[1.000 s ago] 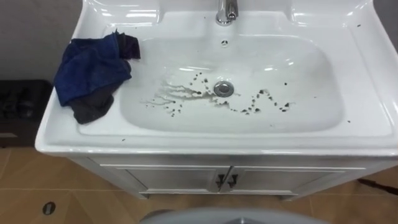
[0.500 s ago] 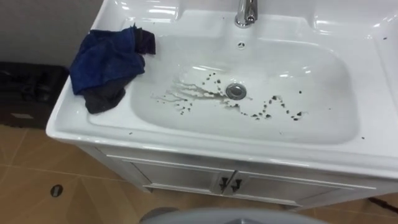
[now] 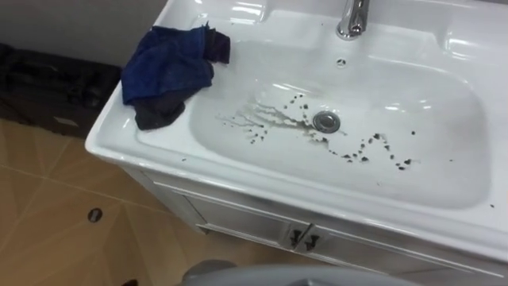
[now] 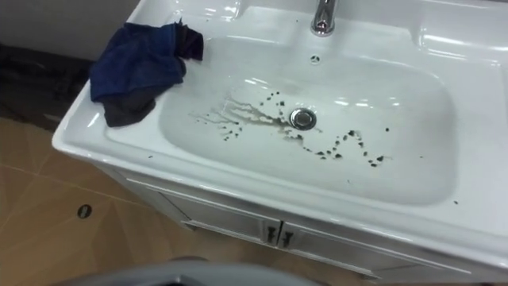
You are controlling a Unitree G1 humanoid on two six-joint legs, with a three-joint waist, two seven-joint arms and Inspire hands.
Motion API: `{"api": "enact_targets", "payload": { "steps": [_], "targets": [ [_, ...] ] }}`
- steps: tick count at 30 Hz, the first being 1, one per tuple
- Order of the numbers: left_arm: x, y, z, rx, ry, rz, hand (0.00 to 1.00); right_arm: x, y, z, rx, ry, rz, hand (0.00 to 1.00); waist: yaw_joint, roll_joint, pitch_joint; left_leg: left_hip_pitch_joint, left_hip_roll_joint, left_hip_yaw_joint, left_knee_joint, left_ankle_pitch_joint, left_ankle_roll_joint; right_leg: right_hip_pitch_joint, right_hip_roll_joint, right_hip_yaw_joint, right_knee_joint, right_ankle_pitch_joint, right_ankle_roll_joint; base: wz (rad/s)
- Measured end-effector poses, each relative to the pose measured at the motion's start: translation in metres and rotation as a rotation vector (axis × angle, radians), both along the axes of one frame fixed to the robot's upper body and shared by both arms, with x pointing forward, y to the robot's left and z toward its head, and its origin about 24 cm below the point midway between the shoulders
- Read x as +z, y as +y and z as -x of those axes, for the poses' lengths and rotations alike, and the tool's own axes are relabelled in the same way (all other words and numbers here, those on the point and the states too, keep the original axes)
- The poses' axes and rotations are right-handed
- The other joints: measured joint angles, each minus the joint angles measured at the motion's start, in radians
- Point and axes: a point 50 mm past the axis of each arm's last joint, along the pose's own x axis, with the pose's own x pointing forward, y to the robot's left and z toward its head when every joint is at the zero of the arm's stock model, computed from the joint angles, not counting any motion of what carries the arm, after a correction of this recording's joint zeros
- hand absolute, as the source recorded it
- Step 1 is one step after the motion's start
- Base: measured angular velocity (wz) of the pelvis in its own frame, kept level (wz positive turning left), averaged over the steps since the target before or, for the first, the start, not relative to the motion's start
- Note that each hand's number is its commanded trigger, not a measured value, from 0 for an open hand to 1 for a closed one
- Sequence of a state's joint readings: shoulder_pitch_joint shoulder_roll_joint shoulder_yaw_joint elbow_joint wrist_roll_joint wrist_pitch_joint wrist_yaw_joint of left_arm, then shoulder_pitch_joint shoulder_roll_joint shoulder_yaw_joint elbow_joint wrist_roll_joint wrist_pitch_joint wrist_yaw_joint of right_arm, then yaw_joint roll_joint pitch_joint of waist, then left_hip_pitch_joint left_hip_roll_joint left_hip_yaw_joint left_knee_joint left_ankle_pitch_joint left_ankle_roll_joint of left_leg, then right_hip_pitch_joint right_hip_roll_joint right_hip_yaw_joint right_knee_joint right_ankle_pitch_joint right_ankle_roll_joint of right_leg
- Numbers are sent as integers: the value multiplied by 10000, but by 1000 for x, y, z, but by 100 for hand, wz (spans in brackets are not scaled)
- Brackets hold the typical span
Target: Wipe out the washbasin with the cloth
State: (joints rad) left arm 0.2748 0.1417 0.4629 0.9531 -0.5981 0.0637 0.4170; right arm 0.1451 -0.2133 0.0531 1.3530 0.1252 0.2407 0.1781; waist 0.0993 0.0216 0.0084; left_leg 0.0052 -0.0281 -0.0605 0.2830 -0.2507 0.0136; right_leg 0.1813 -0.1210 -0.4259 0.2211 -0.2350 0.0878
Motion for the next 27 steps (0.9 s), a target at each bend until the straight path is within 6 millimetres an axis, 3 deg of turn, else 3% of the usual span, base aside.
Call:
{"api": "enact_targets", "payload": {
  "steps": [1,4,7,10,13,17,19,23,27],
  "targets": [
    [3,4,-4,102,-126,-214,0,0,-1,0,43,2,27,0,48,68,-33,-36,4,-11,4,11,-14,-29,6,-10,0,-6,-6,6],
    [19,22,-24,453,-839,-1500,0,4,-16,-3,-15,-175,602,0,213,118,-20,-246,-10,-98,6,124,-40,-137,-7,-231,-11,-16,-22,14],
    [38,42,-41,790,-1488,-2667,0,8,-29,-8,38,-616,1044,0,376,237,-64,-271,-5,-105,-112,235,-73,-204,-11,-388,-47,-16,-23,0],
    [76,74,-60,1458,-2245,-4598,0,11,-37,-16,-976,-1778,1507,0,429,265,-83,-303,3,-110,-153,296,-120,-283,25,-401,-177,-38,-65,-1],
    [106,93,-76,1695,-2990,-6035,0,13,-40,-29,-1032,-2574,1609,0,416,338,-125,-300,-21,-96,-136,313,-135,-275,11,-398,-197,-105,-186,-3],
    [140,102,-98,1536,-3898,-7412,0,14,-42,-35,-1150,-3216,1620,0,410,506,-220,-235,-16,-89,-124,316,-141,-250,27,-364,-222,-98,-199,-2],
    [163,107,-105,1440,-4664,-8256,0,14,-42,-36,-1379,-3402,1607,0,420,583,-174,-78,-2,21,-235,323,-145,-231,26,-165,-204,-96,-202,-18],
    [185,108,-117,1010,-5294,-9109,0,14,-38,-28,-1618,-3469,1337,0,242,736,-131,-7,0,80,-315,330,-138,-234,26,-32,-210,-92,-207,-7],
    [218,102,-132,-402,-5447,-11049,0,14,-39,-25,-1665,-3535,1146,0,-80,654,-130,-31,-6,111,-360,332,-142,-248,38,23,-313,-87,-214,-2]
  ]
}}
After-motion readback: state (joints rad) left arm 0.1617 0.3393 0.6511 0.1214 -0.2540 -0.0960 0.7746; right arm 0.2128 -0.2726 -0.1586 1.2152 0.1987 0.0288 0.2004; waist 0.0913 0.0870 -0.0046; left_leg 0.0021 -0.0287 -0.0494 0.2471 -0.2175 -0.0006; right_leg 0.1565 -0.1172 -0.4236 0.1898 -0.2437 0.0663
